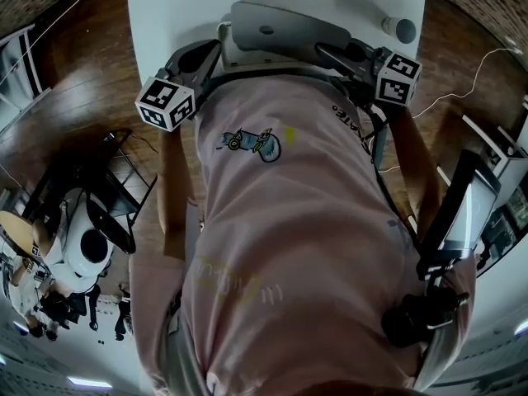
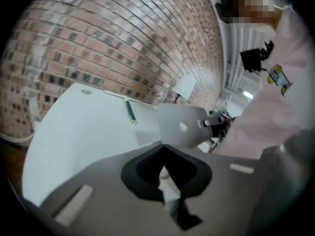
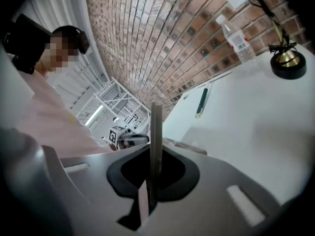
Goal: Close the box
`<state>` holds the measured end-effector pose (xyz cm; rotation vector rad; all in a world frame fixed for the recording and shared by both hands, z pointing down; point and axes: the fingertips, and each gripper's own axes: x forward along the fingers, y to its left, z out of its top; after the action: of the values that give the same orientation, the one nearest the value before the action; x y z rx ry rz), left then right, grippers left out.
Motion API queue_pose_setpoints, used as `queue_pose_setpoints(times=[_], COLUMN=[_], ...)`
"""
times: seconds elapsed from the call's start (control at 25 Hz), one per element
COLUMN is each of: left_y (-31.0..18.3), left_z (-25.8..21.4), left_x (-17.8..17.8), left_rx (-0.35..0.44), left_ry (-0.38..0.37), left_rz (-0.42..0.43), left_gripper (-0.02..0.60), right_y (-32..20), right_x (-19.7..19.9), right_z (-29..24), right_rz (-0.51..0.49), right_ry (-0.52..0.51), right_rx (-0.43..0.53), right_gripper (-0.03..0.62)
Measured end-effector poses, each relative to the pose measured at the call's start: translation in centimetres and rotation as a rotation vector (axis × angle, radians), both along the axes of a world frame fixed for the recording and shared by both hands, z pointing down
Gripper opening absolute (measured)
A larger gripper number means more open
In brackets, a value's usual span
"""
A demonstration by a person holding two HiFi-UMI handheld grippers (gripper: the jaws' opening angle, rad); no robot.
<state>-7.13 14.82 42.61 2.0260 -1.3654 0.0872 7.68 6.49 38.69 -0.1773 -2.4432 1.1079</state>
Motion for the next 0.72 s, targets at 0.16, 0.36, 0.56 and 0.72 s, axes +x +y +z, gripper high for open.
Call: queue_pose_setpoints(times=[0.16,0.36,0.56,0.72], left_y=[2.3,3.0,-2.4,-5.7], left_z=[-1.1,2.2,5.9,8.4], left_x=[6.6,8.9,11.9,13.5], left_rx=[0.143,0.354,0.506,0.64], left_ry=[-0.378,-1.119,-1.335,-1.463], left_rz=[0.487,1.171,1.4,1.493], left_gripper=[0.0,0.0,0.0,0.0], right_y=[-2.0,-3.2,-4.0,-4.0], right_x=[2.5,5.6,8.2,11.3], right_z=[-2.3,-4.4,-7.2,-9.8], right_rz=[0.093,0.14,0.224,0.36], right_ry=[-0.01,0.018,0.001,-0.033], right_rx=[0.003,0.052,0.144,0.155], right_gripper=[0.015,0.015,0.015,0.015])
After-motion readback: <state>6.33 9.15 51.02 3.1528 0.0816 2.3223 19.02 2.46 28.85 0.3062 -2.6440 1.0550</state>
